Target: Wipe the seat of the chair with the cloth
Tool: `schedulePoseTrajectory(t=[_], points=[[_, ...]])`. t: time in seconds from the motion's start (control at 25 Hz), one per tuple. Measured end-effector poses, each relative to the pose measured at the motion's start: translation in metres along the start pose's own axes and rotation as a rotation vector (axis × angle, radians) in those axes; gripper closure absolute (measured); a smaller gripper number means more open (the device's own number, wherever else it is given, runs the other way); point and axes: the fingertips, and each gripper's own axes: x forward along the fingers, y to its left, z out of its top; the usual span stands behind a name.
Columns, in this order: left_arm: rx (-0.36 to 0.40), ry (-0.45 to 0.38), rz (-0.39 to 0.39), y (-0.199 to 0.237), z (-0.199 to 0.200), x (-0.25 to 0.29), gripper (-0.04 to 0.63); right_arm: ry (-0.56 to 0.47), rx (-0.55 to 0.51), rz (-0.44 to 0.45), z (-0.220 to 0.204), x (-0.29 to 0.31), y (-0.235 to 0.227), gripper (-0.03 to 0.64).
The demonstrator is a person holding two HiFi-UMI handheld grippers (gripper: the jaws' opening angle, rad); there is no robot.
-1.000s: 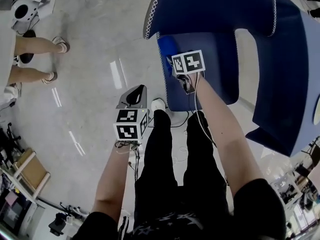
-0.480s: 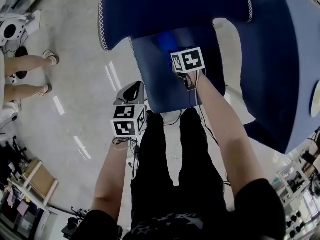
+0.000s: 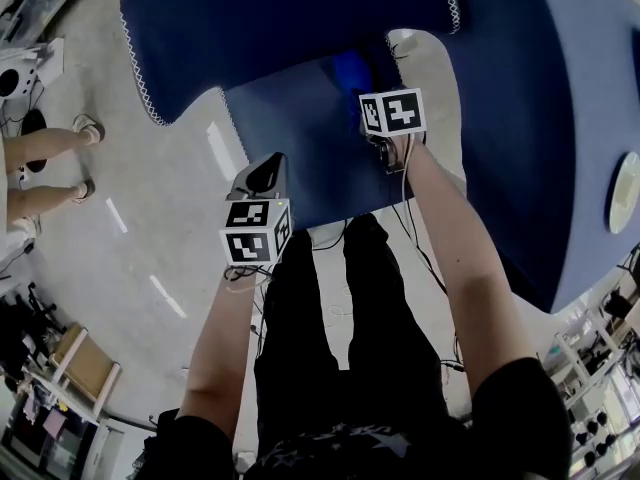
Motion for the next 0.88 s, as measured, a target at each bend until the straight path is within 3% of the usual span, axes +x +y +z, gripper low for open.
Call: schedulePoseTrajectory(t=[0.2,0.48,0.64,0.88], points=[[0.015,0.0,-0.01,-0.026,0.002,0.013,0.575,-0.004,0.028,-0.053,-0.01,-0.017,-0.047,0.503],[0.01,-0.007,-0.022,-0.038,0.0,0.015,0.575,-0.005,0.06,-0.133,-0.014,-0.03,-0.076,0.505],[-0.016,-0.01,-0.013,-0.029,-0.007,0.011,0.575,-0.035,0.067,-0.138,-0.012,-0.033,-0.067,0.508],[-0.039,-0.017,0.022,0.001,-0.014,-0.014,0.575,-0.026,-0.041,-0.094,-0.012,-0.035,-0.007,0.508]])
